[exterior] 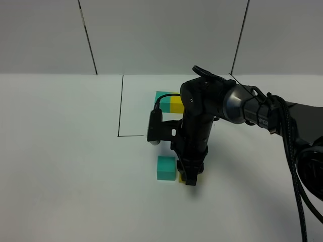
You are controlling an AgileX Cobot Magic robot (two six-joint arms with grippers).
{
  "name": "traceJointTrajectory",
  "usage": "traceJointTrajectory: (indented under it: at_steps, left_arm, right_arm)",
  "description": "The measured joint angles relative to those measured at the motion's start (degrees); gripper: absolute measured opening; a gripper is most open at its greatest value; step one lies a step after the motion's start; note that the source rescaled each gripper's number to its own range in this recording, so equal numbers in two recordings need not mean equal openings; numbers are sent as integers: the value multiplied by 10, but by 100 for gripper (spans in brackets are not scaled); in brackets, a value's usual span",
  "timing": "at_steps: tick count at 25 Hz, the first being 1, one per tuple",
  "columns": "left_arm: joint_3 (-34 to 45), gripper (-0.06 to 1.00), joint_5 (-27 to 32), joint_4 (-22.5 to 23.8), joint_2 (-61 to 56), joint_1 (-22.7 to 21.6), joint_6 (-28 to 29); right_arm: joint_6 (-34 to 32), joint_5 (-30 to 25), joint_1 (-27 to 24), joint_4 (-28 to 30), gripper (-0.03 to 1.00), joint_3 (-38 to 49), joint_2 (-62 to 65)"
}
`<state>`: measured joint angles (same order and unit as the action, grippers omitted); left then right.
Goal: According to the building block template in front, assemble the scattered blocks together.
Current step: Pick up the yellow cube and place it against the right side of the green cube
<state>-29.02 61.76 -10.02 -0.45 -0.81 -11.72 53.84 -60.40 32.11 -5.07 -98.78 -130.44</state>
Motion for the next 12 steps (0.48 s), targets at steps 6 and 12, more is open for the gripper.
traceJointTrajectory:
  at_steps: [6,12]
  left_arm:
    - [0,75,0,0,0,0,0]
    - [0,75,0,0,0,0,0]
  right_arm:
    - [-1,0,0,-2,1,0,-1]
    - [-1,10,0,-19,1,0,-1]
